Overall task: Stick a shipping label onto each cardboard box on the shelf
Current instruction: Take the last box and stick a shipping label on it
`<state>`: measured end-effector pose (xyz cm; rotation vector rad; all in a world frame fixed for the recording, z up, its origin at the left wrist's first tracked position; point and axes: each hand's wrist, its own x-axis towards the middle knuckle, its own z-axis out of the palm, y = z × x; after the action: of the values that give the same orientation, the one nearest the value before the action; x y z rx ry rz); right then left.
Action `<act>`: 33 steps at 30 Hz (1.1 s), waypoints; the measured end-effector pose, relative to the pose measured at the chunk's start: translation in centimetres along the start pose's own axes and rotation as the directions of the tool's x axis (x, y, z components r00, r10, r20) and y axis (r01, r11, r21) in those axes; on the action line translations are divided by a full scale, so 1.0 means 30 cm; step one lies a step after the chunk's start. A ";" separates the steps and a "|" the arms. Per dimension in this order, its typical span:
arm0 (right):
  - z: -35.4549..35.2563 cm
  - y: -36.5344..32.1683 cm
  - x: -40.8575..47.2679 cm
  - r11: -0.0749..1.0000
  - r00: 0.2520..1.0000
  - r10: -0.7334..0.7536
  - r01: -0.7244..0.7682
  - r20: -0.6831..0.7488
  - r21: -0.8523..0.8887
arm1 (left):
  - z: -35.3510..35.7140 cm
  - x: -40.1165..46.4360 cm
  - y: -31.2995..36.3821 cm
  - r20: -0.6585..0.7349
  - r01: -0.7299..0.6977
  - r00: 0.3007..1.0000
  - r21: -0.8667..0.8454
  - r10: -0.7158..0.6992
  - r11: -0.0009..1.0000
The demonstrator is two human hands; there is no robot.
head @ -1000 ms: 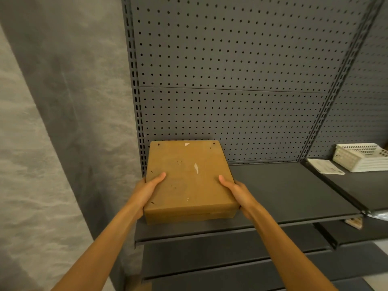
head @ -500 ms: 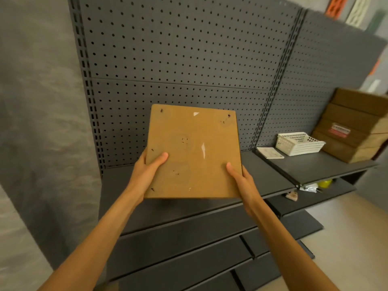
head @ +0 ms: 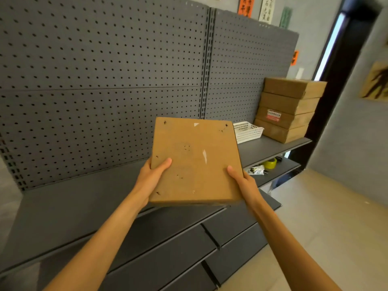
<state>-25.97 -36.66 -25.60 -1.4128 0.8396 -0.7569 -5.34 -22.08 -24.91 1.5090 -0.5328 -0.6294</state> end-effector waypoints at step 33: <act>-0.291 0.054 0.715 0.986 0.969 0.091 -0.055 0.232 -0.155 | 0.426 0.425 -0.092 -0.235 0.130 0.964 0.001 -0.126 0.992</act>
<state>-22.40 -59.47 -28.05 -1.5604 0.7668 -0.4642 -4.73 -40.00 -28.37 1.6174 -0.2606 -0.5368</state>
